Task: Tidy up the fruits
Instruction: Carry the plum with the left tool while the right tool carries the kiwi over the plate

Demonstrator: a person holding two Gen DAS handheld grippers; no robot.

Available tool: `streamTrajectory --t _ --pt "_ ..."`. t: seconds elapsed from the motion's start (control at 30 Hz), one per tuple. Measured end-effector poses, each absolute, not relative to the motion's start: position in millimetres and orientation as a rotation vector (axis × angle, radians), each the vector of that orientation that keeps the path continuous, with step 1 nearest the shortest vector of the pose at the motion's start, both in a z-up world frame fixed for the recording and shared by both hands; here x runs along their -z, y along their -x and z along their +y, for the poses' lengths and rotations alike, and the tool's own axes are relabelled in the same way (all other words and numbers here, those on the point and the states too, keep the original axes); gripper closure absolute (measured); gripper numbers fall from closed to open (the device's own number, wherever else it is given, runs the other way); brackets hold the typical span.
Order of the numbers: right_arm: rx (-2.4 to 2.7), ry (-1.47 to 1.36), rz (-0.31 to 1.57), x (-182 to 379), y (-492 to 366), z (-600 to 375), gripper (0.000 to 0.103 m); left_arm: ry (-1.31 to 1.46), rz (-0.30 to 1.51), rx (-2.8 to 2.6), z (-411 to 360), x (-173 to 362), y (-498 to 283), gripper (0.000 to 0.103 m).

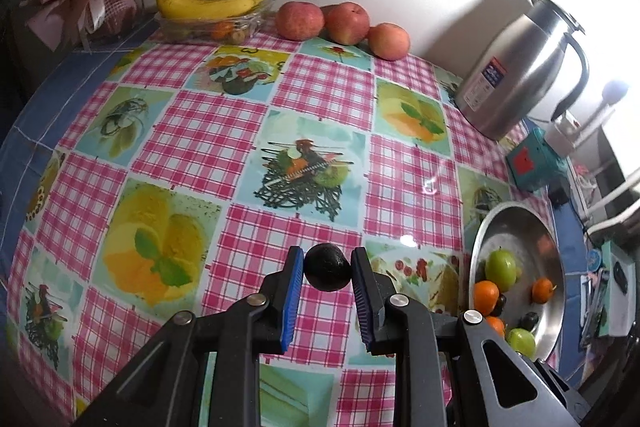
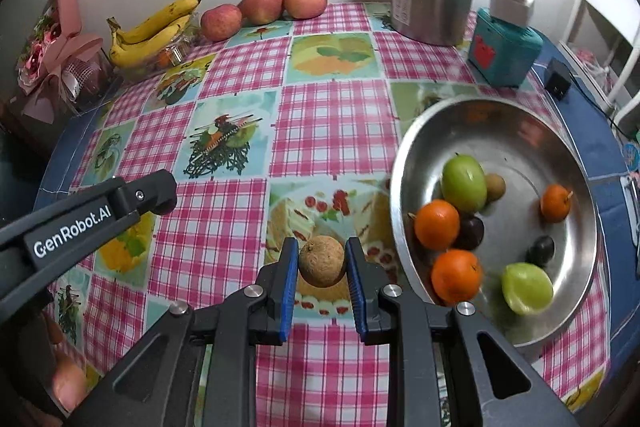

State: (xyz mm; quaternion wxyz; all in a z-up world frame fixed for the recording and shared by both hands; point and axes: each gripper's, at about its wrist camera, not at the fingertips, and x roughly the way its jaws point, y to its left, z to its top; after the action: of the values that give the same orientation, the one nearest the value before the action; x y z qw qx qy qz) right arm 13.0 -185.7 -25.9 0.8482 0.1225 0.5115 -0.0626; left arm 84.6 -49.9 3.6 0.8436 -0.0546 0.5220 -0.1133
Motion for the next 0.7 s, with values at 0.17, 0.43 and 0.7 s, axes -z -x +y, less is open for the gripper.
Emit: streamTrajectory --t 0.17,0.43,0.7 --pt "0.144 -0.281 1.086 26 0 -191 0.078 0.082 1.102 0.247 -63 -3 -77 0.077" --pt "0.181 -0.317 1.072 20 5 -215 0.078 0.052 1.110 0.270 -83 0 -72 0.077" --pt "0.268 -0.387 1.079 25 10 -259 0.078 -0.003 1.098 0.350 -118 -4 -62 0.077"
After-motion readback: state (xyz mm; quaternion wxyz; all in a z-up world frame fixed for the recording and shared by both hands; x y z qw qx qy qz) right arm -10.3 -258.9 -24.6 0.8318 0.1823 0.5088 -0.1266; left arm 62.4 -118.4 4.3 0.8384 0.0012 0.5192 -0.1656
